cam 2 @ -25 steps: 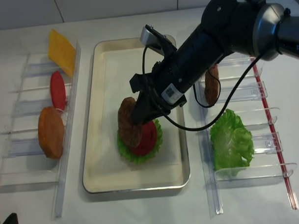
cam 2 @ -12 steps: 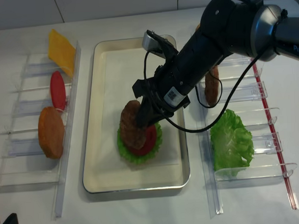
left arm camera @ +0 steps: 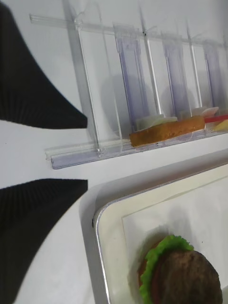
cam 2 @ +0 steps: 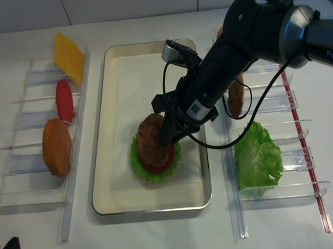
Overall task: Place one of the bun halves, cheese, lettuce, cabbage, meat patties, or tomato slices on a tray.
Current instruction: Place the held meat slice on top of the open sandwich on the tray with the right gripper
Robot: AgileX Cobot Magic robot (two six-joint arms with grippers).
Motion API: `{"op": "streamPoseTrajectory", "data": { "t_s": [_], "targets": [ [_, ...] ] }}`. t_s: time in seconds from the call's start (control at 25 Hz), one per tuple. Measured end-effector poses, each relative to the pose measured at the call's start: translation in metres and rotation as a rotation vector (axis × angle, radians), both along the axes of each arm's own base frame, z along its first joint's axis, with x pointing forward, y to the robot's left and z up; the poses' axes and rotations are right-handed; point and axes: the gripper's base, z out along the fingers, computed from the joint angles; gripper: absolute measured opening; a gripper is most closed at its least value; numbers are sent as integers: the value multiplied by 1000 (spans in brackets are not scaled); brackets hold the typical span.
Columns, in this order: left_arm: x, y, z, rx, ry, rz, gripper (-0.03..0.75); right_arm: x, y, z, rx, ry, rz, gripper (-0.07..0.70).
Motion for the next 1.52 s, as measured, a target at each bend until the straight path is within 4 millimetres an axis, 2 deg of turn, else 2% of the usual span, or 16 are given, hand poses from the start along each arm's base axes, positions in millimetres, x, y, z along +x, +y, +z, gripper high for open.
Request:
{"op": "streamPoseTrajectory", "data": {
  "t_s": [0.2,0.32,0.4,0.64,0.72,1.32,1.52],
  "targets": [
    [0,0,0,0,0,0,263,1,0,-1,-10,6,-15,146],
    [0,0,0,0,0,0,263,0,-1,-1,-18,4,-11,171],
    [0,0,0,0,0,0,263,1,-2,-2,-28,-2,-10,208],
    [0,0,0,0,0,0,263,1,-3,-4,-52,14,-36,382],
    [0,0,0,0,0,0,263,1,-3,-4,-59,13,-35,409],
    [0,0,0,0,0,0,263,-2,-2,-2,-41,50,-22,427],
    [0,0,0,0,0,0,263,2,-5,-1,-102,24,-25,427]
  ]
}}
